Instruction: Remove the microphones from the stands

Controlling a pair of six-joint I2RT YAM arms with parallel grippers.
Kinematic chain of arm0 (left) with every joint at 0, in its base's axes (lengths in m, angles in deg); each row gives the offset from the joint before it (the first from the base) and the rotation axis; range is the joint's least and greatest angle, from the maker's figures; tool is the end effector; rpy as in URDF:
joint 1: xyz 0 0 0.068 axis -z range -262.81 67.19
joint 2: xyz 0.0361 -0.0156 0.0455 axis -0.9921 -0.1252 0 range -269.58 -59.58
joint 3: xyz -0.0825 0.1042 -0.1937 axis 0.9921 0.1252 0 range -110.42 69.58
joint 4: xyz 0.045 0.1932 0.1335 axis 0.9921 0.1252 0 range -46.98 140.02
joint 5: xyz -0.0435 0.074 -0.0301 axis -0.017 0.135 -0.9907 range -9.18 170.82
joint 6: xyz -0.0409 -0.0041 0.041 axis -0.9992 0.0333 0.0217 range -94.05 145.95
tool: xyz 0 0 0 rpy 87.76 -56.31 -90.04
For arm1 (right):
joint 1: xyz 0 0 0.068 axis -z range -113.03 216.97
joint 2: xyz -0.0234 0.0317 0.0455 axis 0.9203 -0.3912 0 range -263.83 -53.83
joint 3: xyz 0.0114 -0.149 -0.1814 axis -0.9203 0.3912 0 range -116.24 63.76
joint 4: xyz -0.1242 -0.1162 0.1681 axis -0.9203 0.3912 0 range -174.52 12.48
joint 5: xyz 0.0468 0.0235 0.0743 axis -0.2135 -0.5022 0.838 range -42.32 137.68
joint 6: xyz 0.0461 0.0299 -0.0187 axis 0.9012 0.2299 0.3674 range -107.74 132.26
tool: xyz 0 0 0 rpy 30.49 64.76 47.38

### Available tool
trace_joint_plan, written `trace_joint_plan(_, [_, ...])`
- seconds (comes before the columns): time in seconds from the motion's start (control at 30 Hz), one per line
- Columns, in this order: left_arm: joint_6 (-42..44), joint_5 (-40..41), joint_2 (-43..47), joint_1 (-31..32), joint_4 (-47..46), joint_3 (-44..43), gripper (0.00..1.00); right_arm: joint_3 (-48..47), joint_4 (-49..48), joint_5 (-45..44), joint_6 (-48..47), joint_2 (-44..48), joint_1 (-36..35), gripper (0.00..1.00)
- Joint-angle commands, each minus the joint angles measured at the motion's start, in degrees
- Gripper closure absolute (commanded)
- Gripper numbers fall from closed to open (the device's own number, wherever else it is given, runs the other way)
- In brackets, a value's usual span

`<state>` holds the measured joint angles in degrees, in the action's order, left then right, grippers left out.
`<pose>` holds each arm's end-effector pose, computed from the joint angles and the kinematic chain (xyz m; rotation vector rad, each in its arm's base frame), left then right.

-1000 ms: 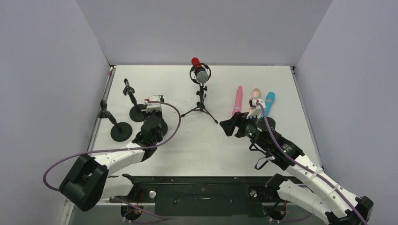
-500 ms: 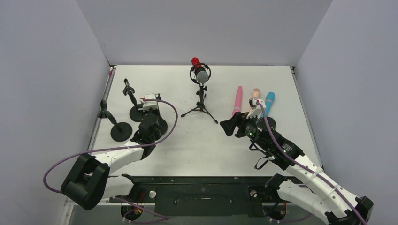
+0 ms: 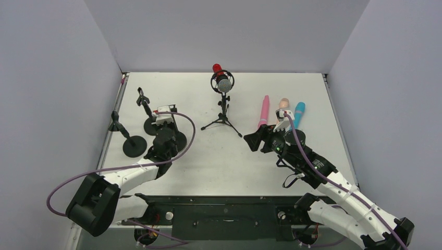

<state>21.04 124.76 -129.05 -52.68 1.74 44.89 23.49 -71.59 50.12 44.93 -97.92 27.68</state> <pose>0.2256 -0.0976 0.2044 -0.2299 1.6006 0.1535 0.1488 0.1242 0.2817 -0.1444 1.9588 0.8916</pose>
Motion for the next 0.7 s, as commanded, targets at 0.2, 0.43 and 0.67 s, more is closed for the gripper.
trace_joint_plan(0.2, [-3.1, 1.6, 3.8, -0.3, 1.7, -2.0, 0.20, -1.1, -2.7, 0.5, 0.1, 0.0, 0.5, 0.35])
trace_joint_plan(0.43, [-5.5, 3.3, 6.0, -0.2, 8.4, -4.2, 0.04, -1.1, -2.8, 0.6, 0.1, 0.1, 0.5, 0.32])
trace_joint_plan(0.67, [-7.6, 3.0, 10.5, -0.2, 15.5, -5.8, 0.04, -1.1, -3.0, 0.7, 0.3, 0.0, 0.5, 0.31])
